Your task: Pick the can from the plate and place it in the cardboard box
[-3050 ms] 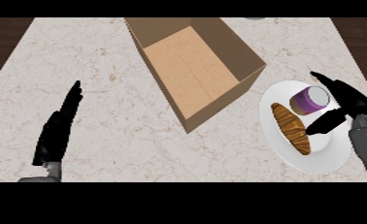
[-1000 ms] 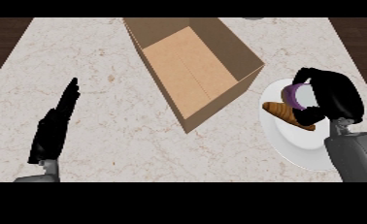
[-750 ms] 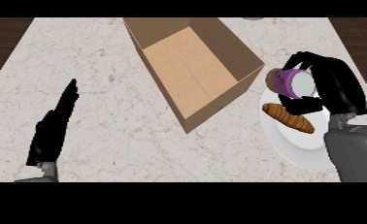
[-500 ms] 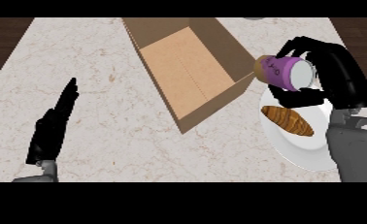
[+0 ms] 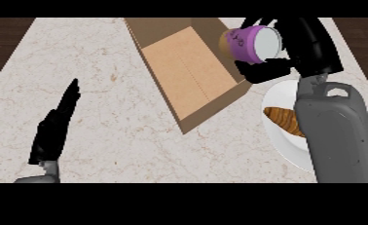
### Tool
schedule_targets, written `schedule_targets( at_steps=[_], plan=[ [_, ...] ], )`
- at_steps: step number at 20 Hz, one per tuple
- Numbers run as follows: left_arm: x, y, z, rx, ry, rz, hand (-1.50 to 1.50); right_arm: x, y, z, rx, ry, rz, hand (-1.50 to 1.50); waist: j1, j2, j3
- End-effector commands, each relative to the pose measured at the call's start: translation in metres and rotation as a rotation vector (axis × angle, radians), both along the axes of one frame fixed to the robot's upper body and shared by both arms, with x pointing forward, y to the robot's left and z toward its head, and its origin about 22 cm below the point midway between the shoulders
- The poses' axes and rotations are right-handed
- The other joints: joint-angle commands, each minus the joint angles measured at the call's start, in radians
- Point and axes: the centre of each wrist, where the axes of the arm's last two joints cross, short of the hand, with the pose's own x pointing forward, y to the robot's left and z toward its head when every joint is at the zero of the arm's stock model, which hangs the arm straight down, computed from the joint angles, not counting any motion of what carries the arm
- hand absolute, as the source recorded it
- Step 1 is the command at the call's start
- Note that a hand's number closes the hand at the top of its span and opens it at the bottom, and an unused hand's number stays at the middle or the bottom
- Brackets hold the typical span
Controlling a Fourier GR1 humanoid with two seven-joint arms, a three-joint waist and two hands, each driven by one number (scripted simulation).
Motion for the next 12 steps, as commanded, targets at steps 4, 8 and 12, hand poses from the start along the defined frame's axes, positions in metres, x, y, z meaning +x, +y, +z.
schedule_targets(
  at_steps=[4,8,12],
  plan=[
    [0.008,-0.008,0.009,0.005,0.010,-0.006,0.00,0.047,0.052,0.010,-0.039,0.055,-0.010,1.50,0.006,0.003,0.000],
    [-0.006,-0.002,0.004,-0.018,0.021,-0.027,0.00,0.065,0.077,-0.012,-0.022,0.104,-0.004,1.50,0.013,0.003,0.000],
    [0.006,0.010,0.002,0.002,0.011,-0.031,0.00,0.084,0.106,-0.023,-0.069,0.162,-0.014,1.50,0.021,0.008,0.000]
  ],
)
